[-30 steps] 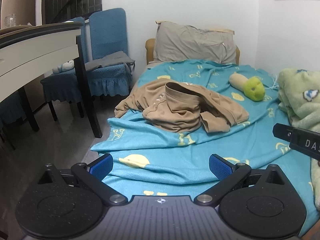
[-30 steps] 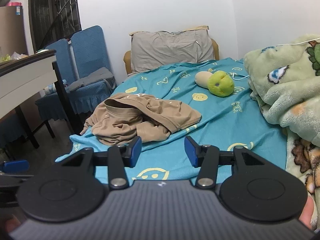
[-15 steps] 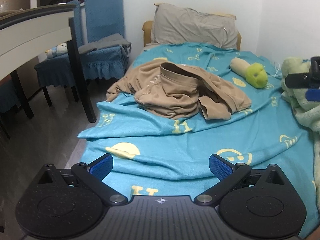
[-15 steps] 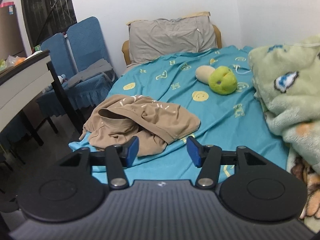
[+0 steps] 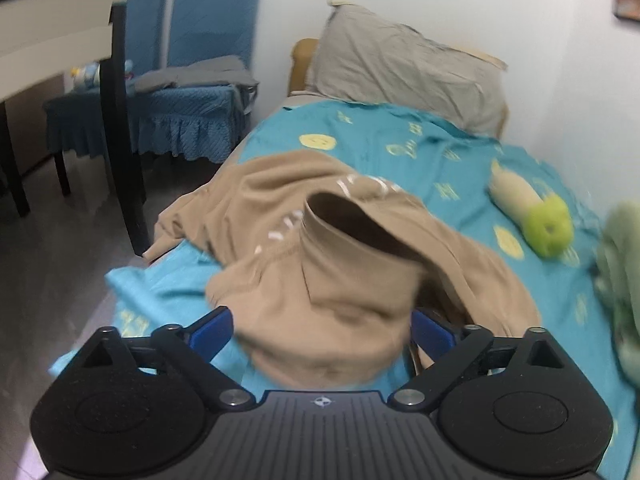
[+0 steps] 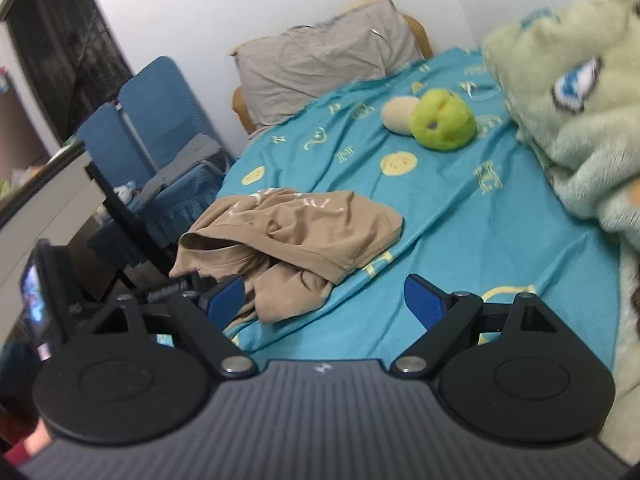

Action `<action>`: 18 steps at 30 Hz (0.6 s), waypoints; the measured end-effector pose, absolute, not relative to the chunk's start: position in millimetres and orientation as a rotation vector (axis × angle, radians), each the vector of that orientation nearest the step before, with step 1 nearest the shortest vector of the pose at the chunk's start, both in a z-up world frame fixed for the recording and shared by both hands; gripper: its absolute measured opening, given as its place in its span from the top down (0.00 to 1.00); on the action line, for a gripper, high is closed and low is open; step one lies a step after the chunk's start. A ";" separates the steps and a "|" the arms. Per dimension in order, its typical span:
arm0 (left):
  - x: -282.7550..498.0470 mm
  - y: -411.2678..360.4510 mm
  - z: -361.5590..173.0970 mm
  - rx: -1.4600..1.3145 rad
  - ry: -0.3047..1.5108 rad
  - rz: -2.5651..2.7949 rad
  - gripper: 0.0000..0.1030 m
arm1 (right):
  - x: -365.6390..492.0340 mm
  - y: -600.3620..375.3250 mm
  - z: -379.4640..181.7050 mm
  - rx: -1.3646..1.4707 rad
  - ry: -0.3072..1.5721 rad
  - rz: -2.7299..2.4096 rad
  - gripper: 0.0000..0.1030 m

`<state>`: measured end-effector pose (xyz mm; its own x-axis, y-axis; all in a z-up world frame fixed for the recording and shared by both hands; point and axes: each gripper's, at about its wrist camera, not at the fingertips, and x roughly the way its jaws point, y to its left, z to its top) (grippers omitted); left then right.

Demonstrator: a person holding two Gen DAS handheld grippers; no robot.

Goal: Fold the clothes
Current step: 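Grasp the tan T-shirt fabric with the left tool and lift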

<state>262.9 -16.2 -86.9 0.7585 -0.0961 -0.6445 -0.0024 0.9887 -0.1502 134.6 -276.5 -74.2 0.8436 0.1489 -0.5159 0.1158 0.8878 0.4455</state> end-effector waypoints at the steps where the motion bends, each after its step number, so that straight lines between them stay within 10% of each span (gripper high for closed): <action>1: 274.2 -13.3 -90.9 -0.172 0.709 -0.042 0.10 | 140.3 -278.5 -78.7 0.500 0.584 0.018 0.14; 10: 320.6 11.0 -105.8 -0.457 0.647 -0.131 0.44 | 165.1 -283.9 -107.2 0.590 0.670 0.045 0.14; 14: 327.0 10.5 -107.2 -0.481 0.655 -0.146 0.93 | 162.2 -287.1 -109.4 0.592 0.665 0.030 0.14; 18: 304.8 6.0 -83.0 -0.437 0.571 -0.189 0.96 | 157.9 -289.8 -108.9 0.574 0.646 0.010 0.14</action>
